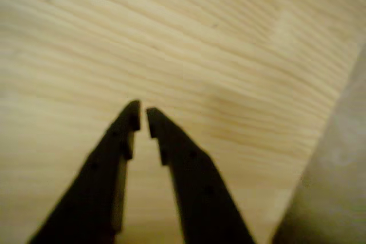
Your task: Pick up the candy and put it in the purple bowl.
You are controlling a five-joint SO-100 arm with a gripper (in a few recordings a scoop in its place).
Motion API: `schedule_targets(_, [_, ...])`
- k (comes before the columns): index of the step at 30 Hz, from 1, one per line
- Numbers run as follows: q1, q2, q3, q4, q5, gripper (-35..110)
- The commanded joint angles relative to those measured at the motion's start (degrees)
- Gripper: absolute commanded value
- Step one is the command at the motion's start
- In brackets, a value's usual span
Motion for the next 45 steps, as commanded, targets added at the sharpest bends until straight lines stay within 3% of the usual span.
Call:
schedule_targets(1, [-0.44, -10.55, -16.52, 4.92, -4.75, -1])
schedule_targets(11, [-8.17, -30.67, -32.43, 5.27, -21.62, 7])
schedule_targets(16, [-13.10, -49.04, -44.82, 1.58, -25.05, 9])
schedule_targets(24, [-22.50, -64.34, -51.50, -9.84, -24.52, 9])
schedule_targets(36, [-28.39, -81.30, -67.32, 4.04, -20.48, 26])
schedule_targets(45, [-28.48, -95.71, -80.42, 9.58, -22.85, 26])
